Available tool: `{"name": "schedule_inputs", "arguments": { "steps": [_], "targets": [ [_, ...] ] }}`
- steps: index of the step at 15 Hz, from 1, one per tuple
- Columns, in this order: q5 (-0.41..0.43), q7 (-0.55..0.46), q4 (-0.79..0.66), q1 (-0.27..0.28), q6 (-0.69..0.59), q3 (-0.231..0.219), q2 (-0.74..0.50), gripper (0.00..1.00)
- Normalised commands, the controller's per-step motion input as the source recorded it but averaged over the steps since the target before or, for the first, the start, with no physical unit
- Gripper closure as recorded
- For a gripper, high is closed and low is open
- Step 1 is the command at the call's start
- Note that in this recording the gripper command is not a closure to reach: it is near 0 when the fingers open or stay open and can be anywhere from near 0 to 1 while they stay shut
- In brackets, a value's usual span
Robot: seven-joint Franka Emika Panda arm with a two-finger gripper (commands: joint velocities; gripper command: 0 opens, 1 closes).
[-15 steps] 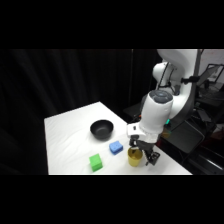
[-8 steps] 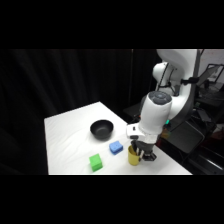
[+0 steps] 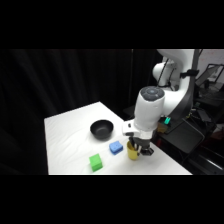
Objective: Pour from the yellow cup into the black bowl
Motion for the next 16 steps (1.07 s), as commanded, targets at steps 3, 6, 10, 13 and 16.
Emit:
{"name": "schedule_inputs", "arguments": {
  "steps": [3, 6, 10, 13, 16],
  "targets": [
    [0.212, -0.41, 0.0, -0.252, -0.58, 0.102, -0.55, 0.13],
    [0.267, -0.47, 0.05, -0.264, -0.48, 0.041, -0.47, 0.13],
    [0.56, -0.85, 0.18, -0.297, -0.41, -0.042, -0.24, 0.13],
    [0.682, -1.0, 0.38, -0.282, -0.6, -0.133, -0.05, 0.13],
    [0.538, -1.0, 0.5, -0.356, -0.76, -0.251, 0.16, 0.12]
  ]
}}
